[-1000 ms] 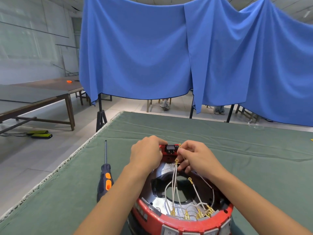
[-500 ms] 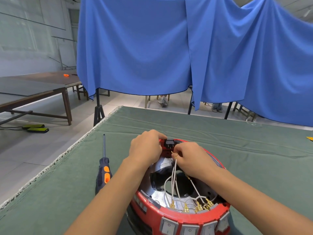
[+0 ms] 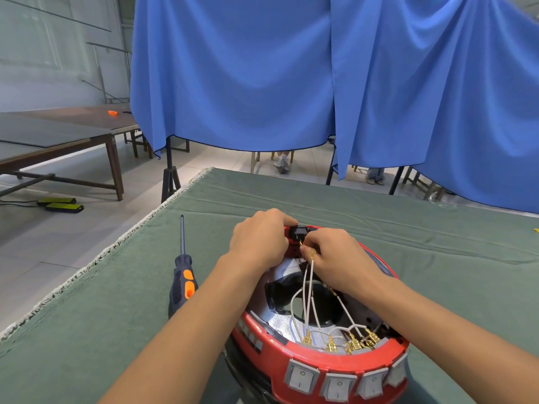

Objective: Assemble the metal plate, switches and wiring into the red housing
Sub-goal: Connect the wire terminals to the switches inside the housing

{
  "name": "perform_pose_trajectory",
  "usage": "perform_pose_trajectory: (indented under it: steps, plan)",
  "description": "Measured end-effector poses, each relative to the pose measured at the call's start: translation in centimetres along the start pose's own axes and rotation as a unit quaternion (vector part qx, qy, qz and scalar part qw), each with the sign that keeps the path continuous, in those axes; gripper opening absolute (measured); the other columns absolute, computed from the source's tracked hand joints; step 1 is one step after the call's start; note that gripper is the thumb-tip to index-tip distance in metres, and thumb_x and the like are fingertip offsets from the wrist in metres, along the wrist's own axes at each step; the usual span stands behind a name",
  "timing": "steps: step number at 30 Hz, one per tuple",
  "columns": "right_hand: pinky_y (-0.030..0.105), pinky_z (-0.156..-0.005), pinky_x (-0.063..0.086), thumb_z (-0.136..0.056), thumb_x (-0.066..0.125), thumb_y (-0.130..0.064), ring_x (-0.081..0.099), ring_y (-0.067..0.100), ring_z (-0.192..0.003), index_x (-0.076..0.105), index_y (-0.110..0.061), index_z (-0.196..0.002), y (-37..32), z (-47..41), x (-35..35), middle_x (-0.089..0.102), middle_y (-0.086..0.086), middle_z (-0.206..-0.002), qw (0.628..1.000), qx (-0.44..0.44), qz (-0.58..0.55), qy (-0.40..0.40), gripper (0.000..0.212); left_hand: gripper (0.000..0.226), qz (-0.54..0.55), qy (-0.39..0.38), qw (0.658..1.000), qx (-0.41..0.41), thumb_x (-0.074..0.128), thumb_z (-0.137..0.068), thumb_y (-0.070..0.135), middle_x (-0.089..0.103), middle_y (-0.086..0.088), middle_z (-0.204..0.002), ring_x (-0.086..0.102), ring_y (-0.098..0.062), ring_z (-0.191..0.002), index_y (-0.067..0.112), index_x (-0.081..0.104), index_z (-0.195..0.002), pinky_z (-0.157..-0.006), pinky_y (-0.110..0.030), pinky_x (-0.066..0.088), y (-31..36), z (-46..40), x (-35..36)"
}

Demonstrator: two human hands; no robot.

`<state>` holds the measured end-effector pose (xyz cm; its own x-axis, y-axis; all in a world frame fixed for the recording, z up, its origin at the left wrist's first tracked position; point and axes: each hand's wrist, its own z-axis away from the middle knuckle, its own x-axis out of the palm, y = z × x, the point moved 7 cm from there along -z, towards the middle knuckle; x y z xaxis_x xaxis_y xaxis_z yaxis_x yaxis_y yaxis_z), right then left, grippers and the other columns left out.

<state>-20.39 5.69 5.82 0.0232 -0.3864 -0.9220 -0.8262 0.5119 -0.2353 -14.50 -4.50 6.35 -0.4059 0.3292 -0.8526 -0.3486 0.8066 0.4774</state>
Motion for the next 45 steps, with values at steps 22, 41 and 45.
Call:
perform_pose_trajectory:
  steps: [22, 41, 45]
  plan:
    - [0.029, -0.062, 0.04, -0.095, 0.051, -0.025, 0.057, 0.019, -0.075, 0.068, -0.015, -0.088, 0.17, -0.07, 0.0, 0.067, 0.003, -0.083, 1.0, 0.012, -0.016, 0.005, 0.02, 0.043, 0.005, 0.007, 1.0, 0.006, 0.047, -0.089, 0.012, 0.068, -0.004, -0.11, 0.062, -0.027, -0.092, 0.04, 0.062, -0.119, -0.071, -0.03, 0.039, 0.22, 0.13, -0.19]
    - [0.031, -0.064, 0.04, -0.097, 0.049, -0.025, 0.056, 0.025, -0.08, 0.066, -0.013, -0.092, -0.48, -0.3, -0.18, 0.062, 0.006, -0.088, 0.999, -0.004, 0.047, -0.013, 0.022, 0.046, 0.008, -0.005, 1.0, -0.004, 0.047, -0.089, 0.01, 0.067, -0.005, -0.111, 0.06, -0.026, -0.085, 0.039, 0.06, -0.123, -0.071, -0.031, 0.041, 0.24, 0.24, -0.26]
    - [0.03, -0.063, 0.035, -0.097, 0.049, -0.024, 0.056, 0.025, -0.081, 0.067, -0.012, -0.094, -0.74, -0.42, -0.25, 0.061, 0.005, -0.088, 0.998, -0.016, 0.063, -0.013, 0.022, 0.047, 0.007, -0.003, 1.0, -0.006, 0.047, -0.089, 0.009, 0.067, -0.005, -0.11, 0.057, -0.024, -0.077, 0.038, 0.06, -0.123, -0.071, -0.031, 0.042, 0.13, 0.19, -0.34]
